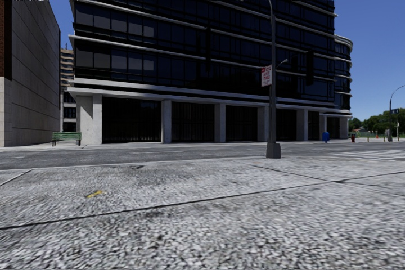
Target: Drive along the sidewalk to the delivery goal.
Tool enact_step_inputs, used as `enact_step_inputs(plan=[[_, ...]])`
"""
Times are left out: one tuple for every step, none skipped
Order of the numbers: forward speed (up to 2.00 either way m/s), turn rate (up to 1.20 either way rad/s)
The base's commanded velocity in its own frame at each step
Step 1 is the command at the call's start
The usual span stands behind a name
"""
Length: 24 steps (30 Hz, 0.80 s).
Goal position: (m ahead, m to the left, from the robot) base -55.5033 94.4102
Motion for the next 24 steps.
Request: enact_step_inputs(plan=[[1.26,0.45],[1.26,0.48],[1.26,0.52],[1.26,0.54],[1.26,0.55],[1.26,0.55],[1.26,0.55],[1.26,0.55],[1.27,0.55],[1.27,0.55],[1.27,0.55],[1.28,0.55],[1.29,0.55],[1.30,0.55],[1.30,0.55],[1.32,0.55],[1.37,0.55],[1.40,0.55],[1.40,0.55],[1.42,0.55],[1.45,0.55],[1.47,0.55],[1.47,0.55],[1.47,0.55]])
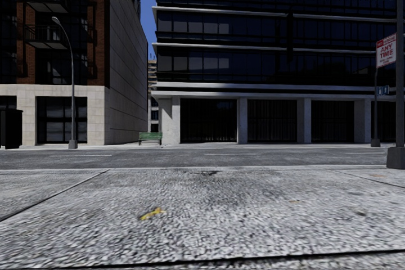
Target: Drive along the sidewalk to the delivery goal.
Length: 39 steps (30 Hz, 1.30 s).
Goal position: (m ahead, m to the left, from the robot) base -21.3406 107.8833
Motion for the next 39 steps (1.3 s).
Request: enact_step_inputs(plan=[[1.47,0.55],[1.47,0.55],[1.47,0.55],[1.47,0.55],[1.47,0.55],[1.47,0.55],[1.47,0.55],[1.47,0.54],[1.47,0.53],[1.47,0.53],[1.47,0.53],[1.47,0.53],[1.47,0.53],[1.47,0.53],[1.47,0.53],[1.47,0.53],[1.47,0.53],[1.47,0.53],[1.47,0.54],[1.47,0.56],[1.47,0.56],[1.47,0.56],[1.47,0.56],[1.47,0.57],[1.48,0.57],[1.48,0.57],[1.48,0.57],[1.48,0.57],[1.48,0.57],[1.48,0.57],[1.48,0.57],[1.48,0.57],[1.48,0.57],[1.48,0.57],[1.48,0.57],[1.48,0.57],[1.48,0.57],[1.48,0.57],[1.48,0.57]])
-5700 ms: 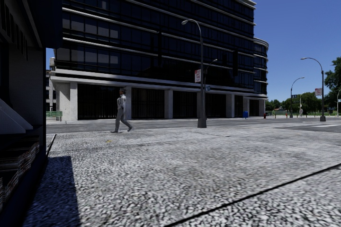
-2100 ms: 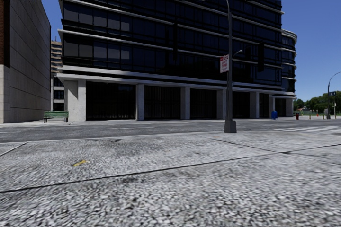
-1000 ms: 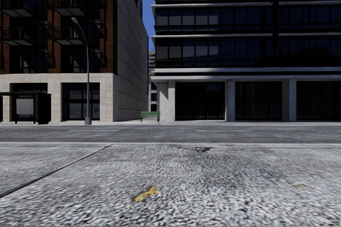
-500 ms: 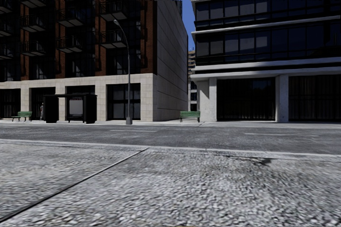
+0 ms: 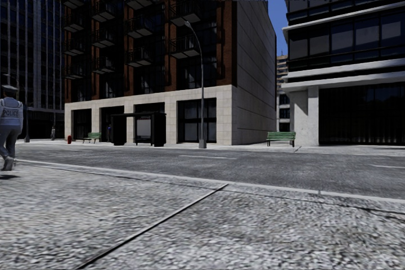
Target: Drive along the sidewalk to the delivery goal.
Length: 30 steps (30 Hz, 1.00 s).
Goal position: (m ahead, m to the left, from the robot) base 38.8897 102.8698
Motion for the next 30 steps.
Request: enact_step_inputs(plan=[[1.48,0.57],[1.49,0.57],[1.49,0.57],[1.49,0.57],[1.49,0.57],[1.49,0.57],[1.49,0.57],[1.49,0.57],[1.49,0.57],[1.49,0.57],[1.49,0.57],[1.49,0.57],[1.49,0.57],[1.49,0.57],[1.49,0.57],[1.49,0.57],[1.49,0.57],[1.49,0.57],[1.49,0.57],[1.49,0.57],[1.49,0.57],[1.49,0.57],[1.49,0.57],[1.49,0.57],[1.49,0.58],[1.49,0.58],[1.49,0.58],[1.49,0.59],[1.49,0.61],[1.49,0.62]])
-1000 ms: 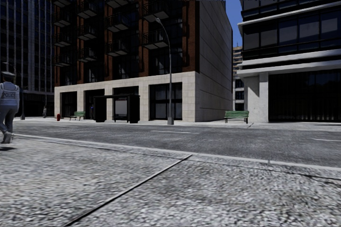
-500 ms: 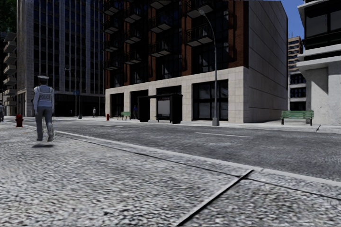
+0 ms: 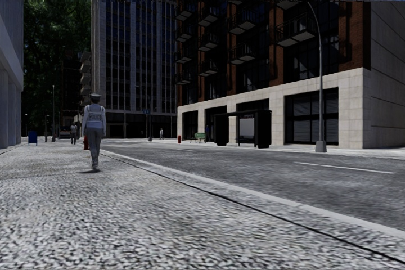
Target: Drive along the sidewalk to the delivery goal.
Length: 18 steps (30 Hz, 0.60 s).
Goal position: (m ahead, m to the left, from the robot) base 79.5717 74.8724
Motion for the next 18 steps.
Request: enact_step_inputs(plan=[[1.49,0.62],[1.49,0.62],[1.49,0.62],[1.49,0.62],[1.49,0.62],[1.49,0.62],[1.49,0.62],[1.49,0.62],[1.49,0.62],[1.49,0.62],[1.49,0.62],[1.49,0.62],[1.49,0.62],[1.49,0.62],[1.49,0.62],[1.49,0.62],[1.49,0.62],[1.49,0.62]])
